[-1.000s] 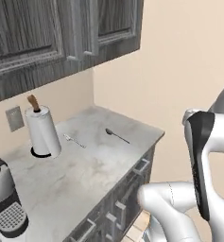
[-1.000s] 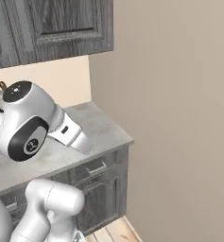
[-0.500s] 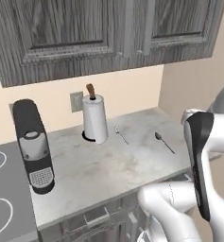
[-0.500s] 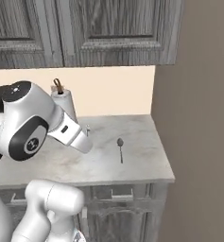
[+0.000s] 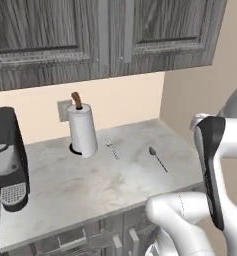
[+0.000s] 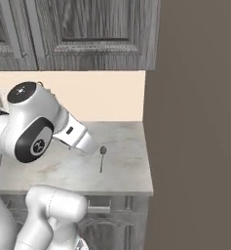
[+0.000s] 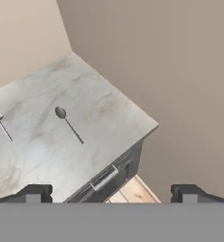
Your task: Organize the utensils by type. Pick up the wooden spoons from the counter and place them in the open cabinet. Then pick up the metallic utensils from the counter and place them in the open drawer.
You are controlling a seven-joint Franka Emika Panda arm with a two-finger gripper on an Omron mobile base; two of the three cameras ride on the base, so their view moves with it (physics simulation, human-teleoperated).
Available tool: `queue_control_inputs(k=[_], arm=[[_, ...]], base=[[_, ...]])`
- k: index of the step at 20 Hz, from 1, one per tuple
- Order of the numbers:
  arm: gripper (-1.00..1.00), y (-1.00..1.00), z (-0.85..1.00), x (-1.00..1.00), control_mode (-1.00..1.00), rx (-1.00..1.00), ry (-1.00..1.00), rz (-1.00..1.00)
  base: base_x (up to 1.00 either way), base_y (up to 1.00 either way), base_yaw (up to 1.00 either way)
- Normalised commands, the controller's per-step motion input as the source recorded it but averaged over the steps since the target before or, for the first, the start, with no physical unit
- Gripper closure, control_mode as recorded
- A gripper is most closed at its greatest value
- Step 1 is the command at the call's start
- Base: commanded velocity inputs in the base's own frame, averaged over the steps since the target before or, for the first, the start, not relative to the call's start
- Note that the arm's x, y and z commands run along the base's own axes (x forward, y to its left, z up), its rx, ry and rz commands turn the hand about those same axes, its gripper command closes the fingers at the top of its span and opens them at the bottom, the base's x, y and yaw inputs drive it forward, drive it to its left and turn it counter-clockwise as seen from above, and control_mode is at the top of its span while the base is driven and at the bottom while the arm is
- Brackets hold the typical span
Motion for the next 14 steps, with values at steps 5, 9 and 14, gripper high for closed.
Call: queue_control_inputs(k=[5, 9, 14], arm=[[-1.0, 0.0, 0.0, 0.0, 1.0, 0.0, 0.0, 0.0], [-1.0, 0.0, 0.0, 0.0, 1.0, 0.0, 0.0, 0.0], [-1.0, -0.05, -0.09, 0.08, -1.0, 0.0, 0.05, 0.03]], base=[[0.25, -0.04, 0.41], [0.11, -0.15, 0.42], [0.24, -0.13, 0.25]])
